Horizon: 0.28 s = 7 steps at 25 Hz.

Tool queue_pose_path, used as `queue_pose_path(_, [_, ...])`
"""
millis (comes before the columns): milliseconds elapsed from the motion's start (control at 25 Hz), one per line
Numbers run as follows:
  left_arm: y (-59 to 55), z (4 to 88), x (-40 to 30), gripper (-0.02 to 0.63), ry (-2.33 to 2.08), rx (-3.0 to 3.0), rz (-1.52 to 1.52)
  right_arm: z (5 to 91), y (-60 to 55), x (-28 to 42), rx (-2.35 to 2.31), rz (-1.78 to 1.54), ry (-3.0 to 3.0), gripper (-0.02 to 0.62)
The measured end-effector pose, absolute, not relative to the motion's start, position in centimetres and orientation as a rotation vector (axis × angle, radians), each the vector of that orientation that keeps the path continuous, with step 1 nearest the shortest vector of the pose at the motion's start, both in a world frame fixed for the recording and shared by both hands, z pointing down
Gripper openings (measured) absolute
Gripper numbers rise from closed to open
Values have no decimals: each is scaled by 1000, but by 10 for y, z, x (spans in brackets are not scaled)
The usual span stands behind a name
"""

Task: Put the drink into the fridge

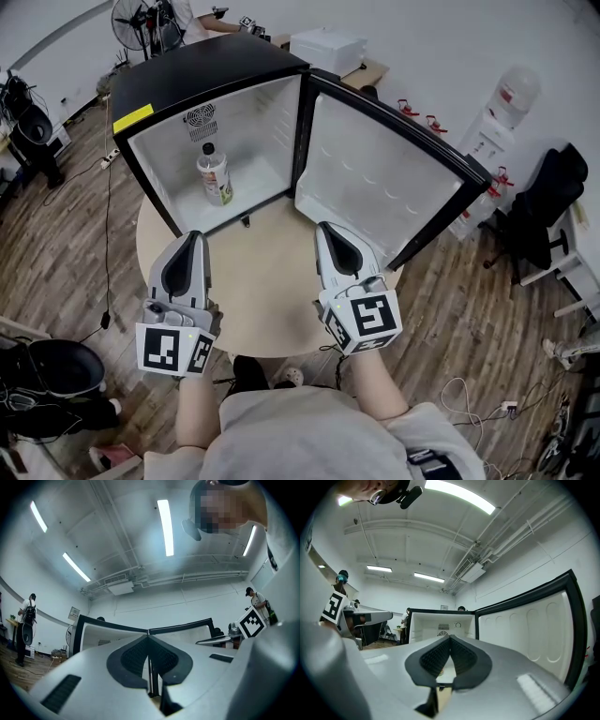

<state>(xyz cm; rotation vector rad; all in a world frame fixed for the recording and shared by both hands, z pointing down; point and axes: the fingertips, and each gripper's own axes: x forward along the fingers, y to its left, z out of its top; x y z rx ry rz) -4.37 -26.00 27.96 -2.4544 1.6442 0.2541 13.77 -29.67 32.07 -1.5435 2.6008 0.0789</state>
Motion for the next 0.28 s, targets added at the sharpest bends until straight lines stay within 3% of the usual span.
queue_pose_path(280, [-257,280,-41,6,1642,-2455,254,321,-292,139,-1540,77,2595,11])
